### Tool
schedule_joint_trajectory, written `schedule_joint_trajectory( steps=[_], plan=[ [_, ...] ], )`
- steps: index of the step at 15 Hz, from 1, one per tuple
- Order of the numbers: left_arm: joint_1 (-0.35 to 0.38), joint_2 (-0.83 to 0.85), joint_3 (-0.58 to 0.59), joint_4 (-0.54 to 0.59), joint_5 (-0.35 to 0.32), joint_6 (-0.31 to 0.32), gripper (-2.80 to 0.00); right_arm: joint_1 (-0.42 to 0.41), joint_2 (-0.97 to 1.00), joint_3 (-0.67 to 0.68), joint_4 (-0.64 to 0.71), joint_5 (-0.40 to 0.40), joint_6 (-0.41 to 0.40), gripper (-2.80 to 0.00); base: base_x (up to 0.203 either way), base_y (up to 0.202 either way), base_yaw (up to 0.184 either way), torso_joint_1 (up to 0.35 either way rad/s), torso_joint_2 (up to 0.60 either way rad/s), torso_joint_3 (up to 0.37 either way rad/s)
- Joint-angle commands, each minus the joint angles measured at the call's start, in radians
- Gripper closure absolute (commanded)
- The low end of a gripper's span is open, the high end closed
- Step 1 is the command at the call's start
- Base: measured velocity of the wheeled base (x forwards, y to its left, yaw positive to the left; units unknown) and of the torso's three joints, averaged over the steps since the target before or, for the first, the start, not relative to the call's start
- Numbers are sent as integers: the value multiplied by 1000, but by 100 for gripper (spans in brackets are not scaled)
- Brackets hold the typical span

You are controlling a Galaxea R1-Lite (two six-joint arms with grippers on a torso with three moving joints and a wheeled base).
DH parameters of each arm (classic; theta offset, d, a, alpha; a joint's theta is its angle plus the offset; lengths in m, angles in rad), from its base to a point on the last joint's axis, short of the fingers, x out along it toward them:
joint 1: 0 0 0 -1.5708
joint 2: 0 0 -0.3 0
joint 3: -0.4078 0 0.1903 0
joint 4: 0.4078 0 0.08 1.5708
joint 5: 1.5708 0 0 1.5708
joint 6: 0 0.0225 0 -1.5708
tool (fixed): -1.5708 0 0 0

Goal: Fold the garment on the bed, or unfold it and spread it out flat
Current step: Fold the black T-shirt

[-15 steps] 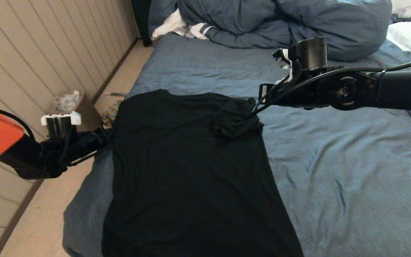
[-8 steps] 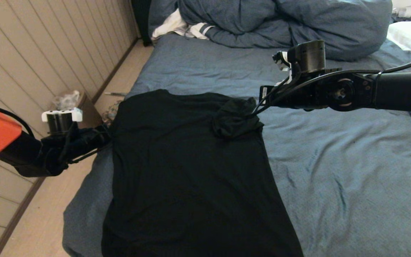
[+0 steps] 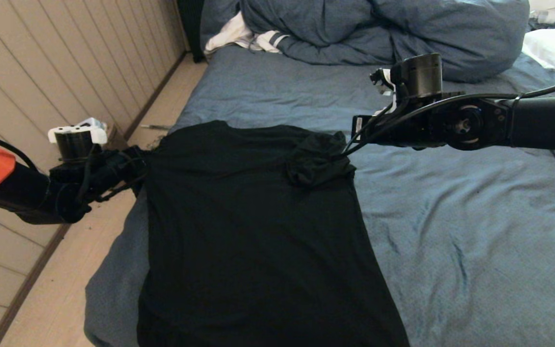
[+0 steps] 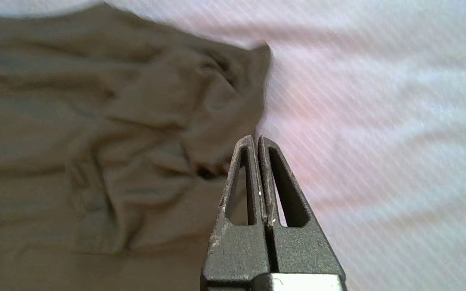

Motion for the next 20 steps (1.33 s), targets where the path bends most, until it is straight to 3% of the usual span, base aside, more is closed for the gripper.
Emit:
schedule_joint_trajectory(
  steps=[1,5,7,13,19,20],
  plan=[
    [-23,-69,0,0,3,-1,0,0,-22,24,-1,-1,2,0,0,0,0,0,0,0],
    [-146,-132,6,18,24,32,0,-27,-61,98,-50,6,2,0,0,0,0,0,0,0],
    [-206,-116,1,11,98,90,0,-42,-92,163,-102,12,-1,0,0,0,0,0,0,0],
    [-331,-88,89,6,106,103,0,-68,-146,291,-220,67,2,0,0,0,0,0,0,0],
    [-418,-40,124,3,108,104,0,-70,-136,309,-295,137,3,0,0,0,0,0,0,0],
    [-427,-27,120,3,123,104,-280,-73,-132,310,-318,137,3,0,0,0,0,0,0,0]
  ],
)
